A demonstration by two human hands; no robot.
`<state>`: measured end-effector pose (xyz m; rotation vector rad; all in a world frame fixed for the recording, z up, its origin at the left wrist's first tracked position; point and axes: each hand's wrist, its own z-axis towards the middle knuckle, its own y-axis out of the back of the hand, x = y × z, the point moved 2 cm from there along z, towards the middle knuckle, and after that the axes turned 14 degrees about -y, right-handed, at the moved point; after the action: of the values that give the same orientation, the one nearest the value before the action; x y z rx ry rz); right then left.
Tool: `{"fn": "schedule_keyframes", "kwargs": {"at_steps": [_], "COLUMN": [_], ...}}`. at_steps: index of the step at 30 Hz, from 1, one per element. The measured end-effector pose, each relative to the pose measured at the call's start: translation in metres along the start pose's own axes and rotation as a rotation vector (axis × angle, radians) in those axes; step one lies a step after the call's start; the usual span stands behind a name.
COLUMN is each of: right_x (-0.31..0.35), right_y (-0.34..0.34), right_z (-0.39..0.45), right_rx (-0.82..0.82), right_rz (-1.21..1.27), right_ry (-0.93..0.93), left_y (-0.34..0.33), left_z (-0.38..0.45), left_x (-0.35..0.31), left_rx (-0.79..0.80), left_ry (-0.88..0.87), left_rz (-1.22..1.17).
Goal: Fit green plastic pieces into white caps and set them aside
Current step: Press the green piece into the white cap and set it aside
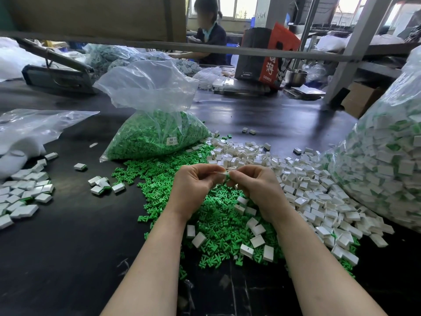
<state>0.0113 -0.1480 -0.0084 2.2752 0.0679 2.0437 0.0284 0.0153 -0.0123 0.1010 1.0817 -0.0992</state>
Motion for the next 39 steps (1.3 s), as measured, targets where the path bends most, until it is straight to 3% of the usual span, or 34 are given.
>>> {"fn": "schedule_keyframes", "kwargs": {"at_steps": [10,26,34,39], "right_x": [0.0032,0.0073,0.0055,0.0025], "right_y": [0.0017,-0.0004,-0.0001,-0.0034], "right_z": [-0.0026,-0.0031,-0.0028,0.0004], "right_rx": [-0.076,-0.098,-0.030,0.015], "right_rz": [0.068,0.006,0.022,-0.300], "right_ry": [0.051,0.128,0.089,0.077], "left_y": [0.0011,0.0017,0.0032,0.0038], "left_z": [0.0004,0.0016,0.0010,0.0013], "left_x": [0.0015,0.0023,0.0012,0.0006], "left_rx": [-0.034,-0.027,-0.004,0.030], "left_ry": [0.165,0.151,0.104,0.100], "left_rz": [-0.202,-0.171,-0.116,-0.047]}}
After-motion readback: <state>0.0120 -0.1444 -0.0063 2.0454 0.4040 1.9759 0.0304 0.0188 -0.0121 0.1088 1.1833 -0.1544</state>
